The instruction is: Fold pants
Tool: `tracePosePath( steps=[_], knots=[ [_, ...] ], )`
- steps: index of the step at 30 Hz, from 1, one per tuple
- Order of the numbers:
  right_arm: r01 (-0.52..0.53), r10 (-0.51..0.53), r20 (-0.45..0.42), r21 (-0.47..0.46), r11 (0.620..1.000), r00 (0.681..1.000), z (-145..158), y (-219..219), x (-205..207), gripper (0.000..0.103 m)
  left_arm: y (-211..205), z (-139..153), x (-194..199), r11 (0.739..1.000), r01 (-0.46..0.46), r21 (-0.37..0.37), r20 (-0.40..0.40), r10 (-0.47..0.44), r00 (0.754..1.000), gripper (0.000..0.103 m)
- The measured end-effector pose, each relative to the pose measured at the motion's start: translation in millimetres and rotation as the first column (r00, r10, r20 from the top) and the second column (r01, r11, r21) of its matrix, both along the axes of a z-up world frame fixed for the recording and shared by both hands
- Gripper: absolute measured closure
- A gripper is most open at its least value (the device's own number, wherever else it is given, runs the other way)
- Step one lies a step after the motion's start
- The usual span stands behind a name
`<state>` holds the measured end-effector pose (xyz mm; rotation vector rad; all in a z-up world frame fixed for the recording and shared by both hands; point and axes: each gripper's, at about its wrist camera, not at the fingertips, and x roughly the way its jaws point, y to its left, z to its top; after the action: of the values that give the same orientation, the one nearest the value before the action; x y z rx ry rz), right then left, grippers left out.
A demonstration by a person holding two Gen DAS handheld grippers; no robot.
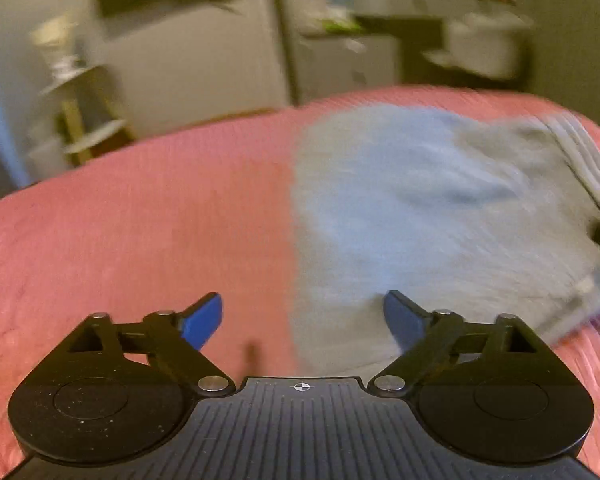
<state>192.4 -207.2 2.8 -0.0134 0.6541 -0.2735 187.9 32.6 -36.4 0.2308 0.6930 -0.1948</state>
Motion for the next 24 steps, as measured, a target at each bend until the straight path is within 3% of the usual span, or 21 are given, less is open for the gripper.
tracePosePath(
  steps=[3,6,9,12,18,20,22,24],
  knots=[
    [0.073,-0.081,0.067,0.122,0.990,0.994,8.1,-10.5,-23.5,0.006,32.0,3.8,-16.8,0.993,-0.117,-0.028,0.062,0.118,0.991,0.012],
    [0.095,-0.105,0.091,0.106,0.990,0.990,15.8,-3.3,-36.0,0.006,43.8,-9.7,-37.1,1.000,0.016,-0.018,0.041,-0.015,0.999,0.012],
    [0.072,-0.092,0.135,0.147,0.987,0.987,19.8,-4.2,-43.1,0.006,26.9,-28.2,-55.6,0.990,0.105,0.099,0.056,-0.111,0.992,0.012],
    [0.045,-0.068,0.119,0.185,0.982,0.990,16.1,-5.0,-44.9,0.006,1.0,-40.5,-59.3,0.975,0.131,0.178,0.062,-0.144,0.988,0.015],
    [0.043,-0.064,0.110,0.187,0.981,0.992,14.8,-2.2,-52.9,0.006,-18.1,-25.0,-58.4,0.970,0.182,0.158,0.131,-0.204,0.970,0.014],
    [0.048,-0.072,0.123,0.183,0.982,0.990,14.0,-2.8,-52.4,0.006,-14.9,-27.6,-50.2,0.978,0.164,0.129,0.105,-0.178,0.978,0.012],
    [0.057,-0.084,0.137,0.186,0.981,0.987,13.1,-5.4,-50.5,0.006,-14.7,-39.8,-42.1,0.983,0.113,0.145,0.023,-0.118,0.993,0.013],
    [0.072,-0.096,0.137,0.174,0.982,0.986,11.0,-9.2,-47.6,0.006,-6.6,-48.7,-27.0,0.979,0.025,0.203,-0.060,-0.013,0.998,0.027]
  ],
)
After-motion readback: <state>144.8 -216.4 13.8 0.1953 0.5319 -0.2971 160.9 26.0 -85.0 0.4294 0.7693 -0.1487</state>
